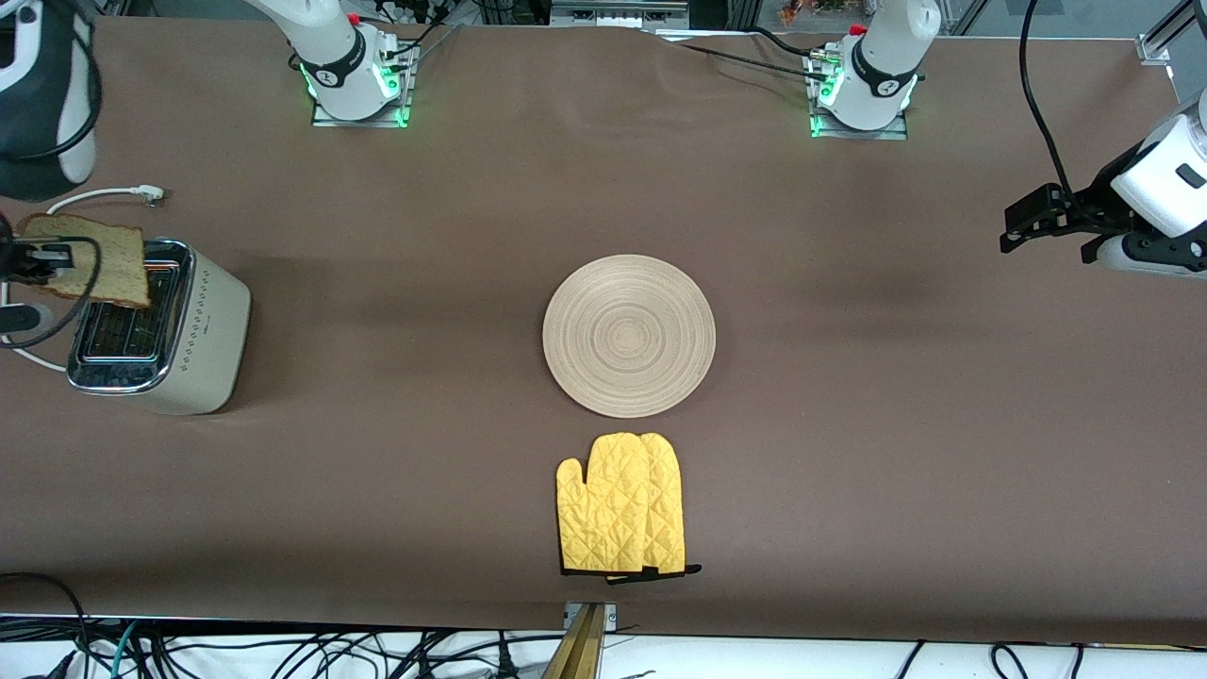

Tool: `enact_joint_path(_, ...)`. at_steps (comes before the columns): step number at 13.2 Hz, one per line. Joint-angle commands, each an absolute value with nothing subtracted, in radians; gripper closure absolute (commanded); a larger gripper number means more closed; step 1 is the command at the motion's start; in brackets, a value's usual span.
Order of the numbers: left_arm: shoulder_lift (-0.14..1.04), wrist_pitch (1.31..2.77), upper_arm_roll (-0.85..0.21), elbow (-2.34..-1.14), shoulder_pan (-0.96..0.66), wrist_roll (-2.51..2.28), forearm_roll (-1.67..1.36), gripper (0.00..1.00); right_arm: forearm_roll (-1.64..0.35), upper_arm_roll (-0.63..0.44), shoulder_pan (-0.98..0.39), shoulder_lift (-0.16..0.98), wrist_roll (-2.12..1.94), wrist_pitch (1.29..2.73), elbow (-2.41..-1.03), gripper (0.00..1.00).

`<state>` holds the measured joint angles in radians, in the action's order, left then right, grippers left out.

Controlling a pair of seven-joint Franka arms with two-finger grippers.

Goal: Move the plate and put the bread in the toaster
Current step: 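Carry the bread with the right gripper above the toaster slot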

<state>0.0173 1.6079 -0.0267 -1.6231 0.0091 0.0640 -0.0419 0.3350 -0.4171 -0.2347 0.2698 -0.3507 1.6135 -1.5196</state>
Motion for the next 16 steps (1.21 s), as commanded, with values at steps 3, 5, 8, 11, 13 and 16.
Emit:
enact_joint_path(3,0.028,1.6,-0.031,-1.597,0.003,0.058,-0.02,0.0,0.391,-0.41,-0.199,0.353,-0.345,1.683,-1.499,1.0)
enact_joint_path(5,0.028,1.598,-0.029,-1.598,0.008,0.063,-0.02,0.0,0.399,-0.41,-0.201,0.367,-0.266,1.69,-1.5,1.0)
enact_joint_path(8,0.029,1.598,-0.029,-1.6,0.015,0.069,-0.02,0.0,0.397,-0.408,-0.219,0.377,-0.247,1.692,-1.5,1.0)
enact_joint_path(11,0.029,1.598,-0.029,-1.6,0.015,0.068,-0.021,0.0,0.397,-0.407,-0.219,0.39,-0.222,1.695,-1.502,1.0)
enact_joint_path(13,0.029,1.598,-0.029,-1.6,0.015,0.067,-0.021,0.0,0.397,-0.407,-0.219,0.399,-0.219,1.698,-1.502,1.0)
enact_joint_path(16,0.029,1.598,-0.029,-1.598,0.015,0.064,-0.021,0.0,0.396,-0.407,-0.219,0.414,-0.195,1.72,-1.505,1.0)
